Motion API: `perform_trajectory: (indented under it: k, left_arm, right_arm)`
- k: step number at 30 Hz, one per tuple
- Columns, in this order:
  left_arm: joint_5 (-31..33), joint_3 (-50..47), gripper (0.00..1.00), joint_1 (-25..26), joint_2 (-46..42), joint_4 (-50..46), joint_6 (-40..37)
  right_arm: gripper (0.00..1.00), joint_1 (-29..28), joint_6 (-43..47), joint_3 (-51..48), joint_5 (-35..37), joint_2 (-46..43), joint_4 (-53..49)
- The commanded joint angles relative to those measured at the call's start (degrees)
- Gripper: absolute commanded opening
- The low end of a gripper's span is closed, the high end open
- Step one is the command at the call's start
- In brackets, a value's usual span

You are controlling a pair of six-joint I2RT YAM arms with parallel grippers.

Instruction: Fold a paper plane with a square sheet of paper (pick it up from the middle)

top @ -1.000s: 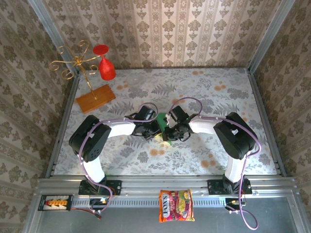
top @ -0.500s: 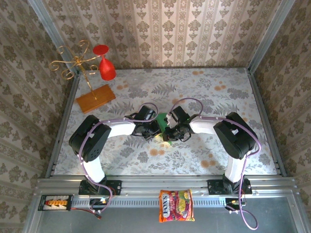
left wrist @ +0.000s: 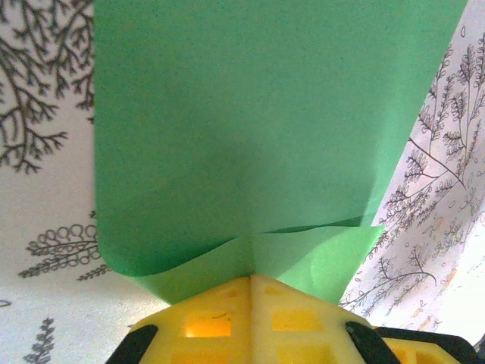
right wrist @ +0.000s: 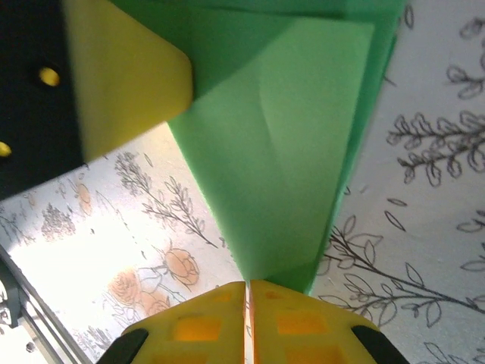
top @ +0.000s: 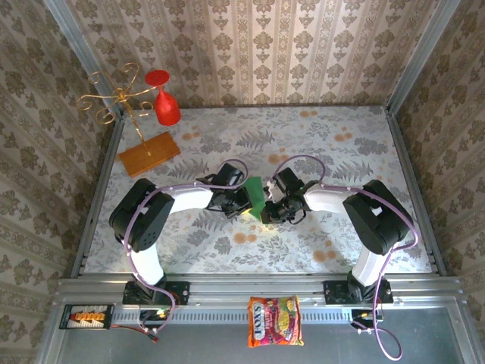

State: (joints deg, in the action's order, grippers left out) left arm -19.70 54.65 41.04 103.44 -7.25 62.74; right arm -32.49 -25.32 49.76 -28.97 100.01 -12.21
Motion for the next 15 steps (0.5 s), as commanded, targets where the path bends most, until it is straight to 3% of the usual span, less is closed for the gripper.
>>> perform_trajectory:
  k: [1, 15]
  left_arm:
    - [2.7, -0.9, 0.06, -0.4, 3.2, -7.0, -1.5]
    - [3.6, -0.6, 0.06, -0.5, 3.3, -7.8, -1.5]
  right_arm:
    - [0.1, 0.2, 0.6, -1.2, 1.0, 0.4, -2.0]
    - [0.1, 0.4, 0.0, -3.6, 3.0, -1.9, -2.4]
